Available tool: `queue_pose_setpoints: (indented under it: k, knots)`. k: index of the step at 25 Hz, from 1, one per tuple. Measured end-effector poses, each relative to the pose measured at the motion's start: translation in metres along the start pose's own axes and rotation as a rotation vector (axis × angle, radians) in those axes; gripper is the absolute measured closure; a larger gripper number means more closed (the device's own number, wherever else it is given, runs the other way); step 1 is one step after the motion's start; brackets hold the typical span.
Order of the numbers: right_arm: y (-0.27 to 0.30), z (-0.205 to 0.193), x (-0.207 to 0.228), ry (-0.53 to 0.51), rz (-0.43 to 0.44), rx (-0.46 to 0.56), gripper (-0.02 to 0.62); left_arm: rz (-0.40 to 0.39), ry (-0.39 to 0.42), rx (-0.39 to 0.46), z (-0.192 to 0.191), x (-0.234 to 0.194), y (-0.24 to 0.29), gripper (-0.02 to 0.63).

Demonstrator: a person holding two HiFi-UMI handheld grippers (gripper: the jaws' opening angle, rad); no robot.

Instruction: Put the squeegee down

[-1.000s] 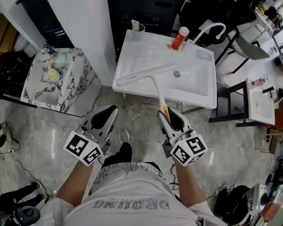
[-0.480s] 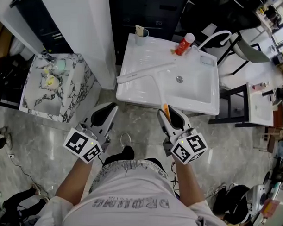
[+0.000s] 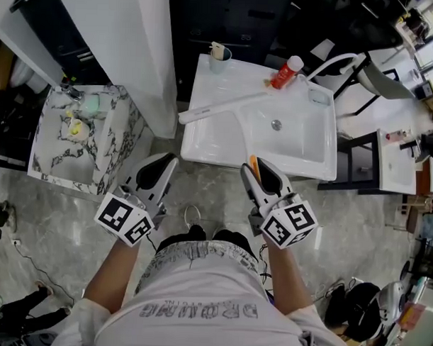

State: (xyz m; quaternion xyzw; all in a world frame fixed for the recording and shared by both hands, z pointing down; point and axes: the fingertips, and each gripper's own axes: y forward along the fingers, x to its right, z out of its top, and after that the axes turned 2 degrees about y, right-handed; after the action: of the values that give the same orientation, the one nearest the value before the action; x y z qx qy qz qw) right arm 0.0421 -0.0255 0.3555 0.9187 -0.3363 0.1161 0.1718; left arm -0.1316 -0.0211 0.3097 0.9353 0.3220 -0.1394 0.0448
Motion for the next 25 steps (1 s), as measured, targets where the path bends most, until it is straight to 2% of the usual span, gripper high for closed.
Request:
queue_pose_setpoints:
  k: [15, 25]
  knots:
    - [0.053, 0.002, 0.02, -0.018, 0.042, -0.048, 0.454, 0.056, -0.015, 0.008, 0.002, -0.039, 0.021, 0.572]
    - [0.103, -0.003, 0.058, -0.037, 0.107, -0.144, 0.454, 0.136, -0.031, -0.011, -0.009, -0.069, 0.061, 0.572]
